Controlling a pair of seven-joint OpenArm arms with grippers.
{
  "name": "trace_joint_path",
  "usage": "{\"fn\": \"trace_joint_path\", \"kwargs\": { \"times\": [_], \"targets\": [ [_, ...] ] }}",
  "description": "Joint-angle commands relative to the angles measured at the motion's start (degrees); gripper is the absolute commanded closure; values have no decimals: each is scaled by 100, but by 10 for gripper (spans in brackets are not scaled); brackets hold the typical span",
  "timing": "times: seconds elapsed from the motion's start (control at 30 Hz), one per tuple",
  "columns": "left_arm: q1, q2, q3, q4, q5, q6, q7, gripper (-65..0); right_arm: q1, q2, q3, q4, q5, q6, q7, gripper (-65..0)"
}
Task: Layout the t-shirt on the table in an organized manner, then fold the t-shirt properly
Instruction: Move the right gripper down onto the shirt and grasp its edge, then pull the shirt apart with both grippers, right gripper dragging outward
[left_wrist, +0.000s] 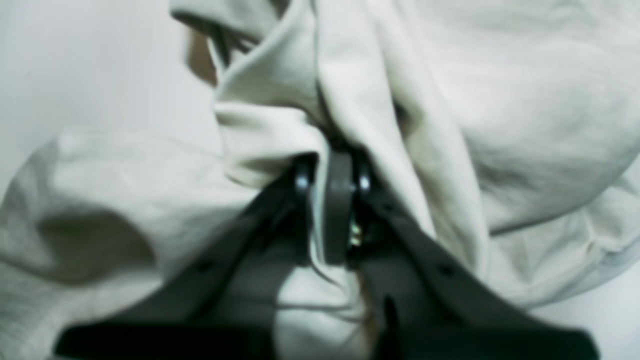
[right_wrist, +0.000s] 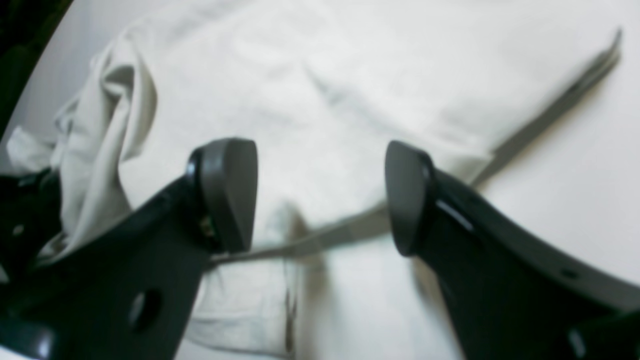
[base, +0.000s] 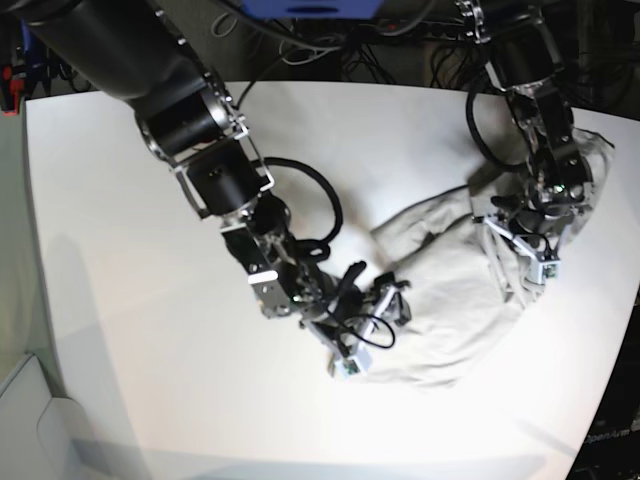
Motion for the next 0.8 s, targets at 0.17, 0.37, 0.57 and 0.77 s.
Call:
{"fn": "trace_joint_path", "kwargs": {
  "times": [0.17,0.37,0.57,0.77],
  "targets": [
    [71,-83,-4,114,-15,-14,11,-2,507,-57,-21,105,72,-136,149,-408],
    [142,-83,-4,122,-15,-14,11,-2,463,-57,-29,97,63,-136,254,-408],
    [142,-83,-4,122,-15,-14,11,-2,296,-15,-91,97,-913,-144,623,-408],
    [142,-83,-4,122,-15,-14,11,-2,173,-15,-65,97,-1950,-285,949,-408]
  ]
}}
